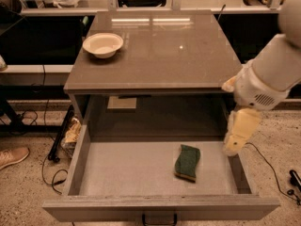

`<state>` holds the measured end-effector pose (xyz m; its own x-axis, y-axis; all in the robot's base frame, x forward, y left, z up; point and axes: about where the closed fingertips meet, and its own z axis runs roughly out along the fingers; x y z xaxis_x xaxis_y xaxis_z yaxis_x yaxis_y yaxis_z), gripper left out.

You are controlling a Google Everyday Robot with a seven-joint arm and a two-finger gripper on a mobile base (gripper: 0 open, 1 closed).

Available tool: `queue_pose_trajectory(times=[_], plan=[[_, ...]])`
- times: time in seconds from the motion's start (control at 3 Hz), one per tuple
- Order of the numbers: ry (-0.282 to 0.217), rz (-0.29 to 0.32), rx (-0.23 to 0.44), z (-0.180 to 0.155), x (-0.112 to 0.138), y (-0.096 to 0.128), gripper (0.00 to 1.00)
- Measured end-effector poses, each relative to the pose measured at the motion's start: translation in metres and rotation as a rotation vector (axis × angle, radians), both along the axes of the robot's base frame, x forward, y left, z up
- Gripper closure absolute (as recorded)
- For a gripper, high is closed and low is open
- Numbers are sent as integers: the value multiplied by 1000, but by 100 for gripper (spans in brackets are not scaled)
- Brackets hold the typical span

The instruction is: Pick sponge from top drawer and place on counter

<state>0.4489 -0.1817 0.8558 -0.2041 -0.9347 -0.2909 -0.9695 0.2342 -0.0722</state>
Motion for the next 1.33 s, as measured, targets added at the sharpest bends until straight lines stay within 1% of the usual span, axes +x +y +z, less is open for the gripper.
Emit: queue_pose_trajectory(times=[0.33,0.67,1.0,1.33], plan=[[32,19,29,-49,4,22,0],[30,-17,62,-88,18,33,0],[-27,-118,126,-111,39,39,0],[-36,-118,127,-109,40,39,0]])
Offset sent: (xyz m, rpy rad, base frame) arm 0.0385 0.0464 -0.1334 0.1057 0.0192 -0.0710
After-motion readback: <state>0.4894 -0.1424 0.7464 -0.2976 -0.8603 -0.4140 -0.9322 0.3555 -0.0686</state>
